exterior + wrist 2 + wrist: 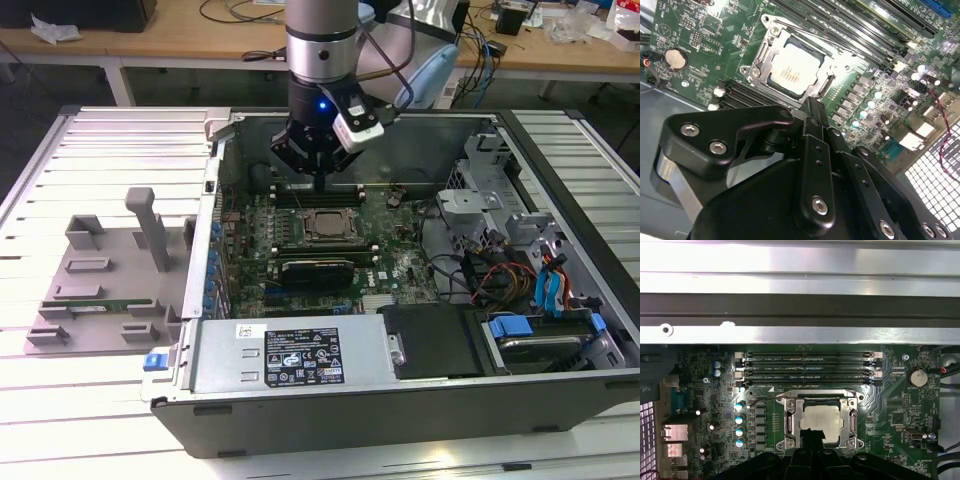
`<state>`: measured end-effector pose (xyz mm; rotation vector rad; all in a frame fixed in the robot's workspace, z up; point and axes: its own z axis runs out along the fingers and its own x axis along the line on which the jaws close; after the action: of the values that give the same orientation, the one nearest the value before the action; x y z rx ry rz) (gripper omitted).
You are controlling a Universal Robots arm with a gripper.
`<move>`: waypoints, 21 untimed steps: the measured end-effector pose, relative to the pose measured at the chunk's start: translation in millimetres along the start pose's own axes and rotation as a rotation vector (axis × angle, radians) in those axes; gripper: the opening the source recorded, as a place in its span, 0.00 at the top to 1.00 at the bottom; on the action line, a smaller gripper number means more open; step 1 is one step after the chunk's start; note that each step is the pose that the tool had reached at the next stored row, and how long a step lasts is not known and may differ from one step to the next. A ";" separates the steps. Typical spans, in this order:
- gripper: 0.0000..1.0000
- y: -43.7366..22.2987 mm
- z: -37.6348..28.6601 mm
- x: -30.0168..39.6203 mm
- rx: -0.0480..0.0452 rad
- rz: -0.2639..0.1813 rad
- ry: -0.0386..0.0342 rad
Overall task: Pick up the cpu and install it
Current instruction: 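Install the first cpu locking lever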
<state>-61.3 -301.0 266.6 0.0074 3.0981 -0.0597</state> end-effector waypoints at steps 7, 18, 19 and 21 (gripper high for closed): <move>0.89 0.2 0.0 11.1 0.0000 0.000 0.0000; 0.89 4.6 0.6 33.7 0.0001 0.000 0.0000; 0.89 5.0 0.6 35.8 0.0001 0.000 0.0001; 0.89 5.6 0.6 40.3 0.0002 0.000 0.0000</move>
<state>-101.5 -295.3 264.0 0.0074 3.0982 -0.0599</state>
